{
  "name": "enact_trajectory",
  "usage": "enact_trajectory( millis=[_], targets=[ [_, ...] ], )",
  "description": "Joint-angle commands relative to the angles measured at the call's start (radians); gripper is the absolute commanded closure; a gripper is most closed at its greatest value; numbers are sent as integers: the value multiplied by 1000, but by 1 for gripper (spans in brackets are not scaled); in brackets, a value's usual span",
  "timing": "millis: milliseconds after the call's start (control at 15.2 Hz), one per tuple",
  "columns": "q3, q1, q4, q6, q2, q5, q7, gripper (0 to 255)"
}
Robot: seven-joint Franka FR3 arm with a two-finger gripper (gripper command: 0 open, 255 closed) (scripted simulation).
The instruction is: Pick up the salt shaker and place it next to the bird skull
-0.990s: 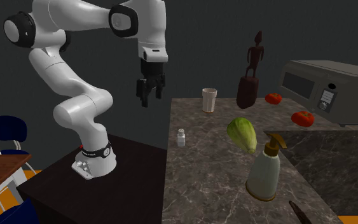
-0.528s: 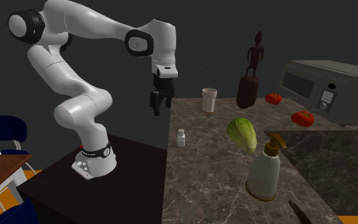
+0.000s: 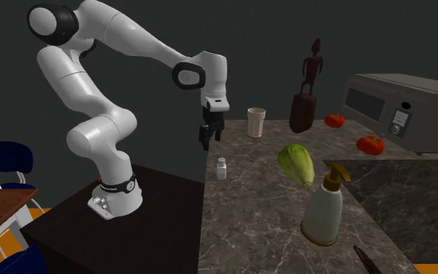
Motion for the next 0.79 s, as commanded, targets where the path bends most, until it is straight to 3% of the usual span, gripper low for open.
enact_trajectory(
  millis=[0, 396, 726],
  targets=[
    [47, -1, 7, 73, 68, 2, 47, 0],
    [184, -30, 58, 262, 294, -70, 220, 0],
    [201, -42, 33, 344, 358, -104, 247, 0]
  ],
)
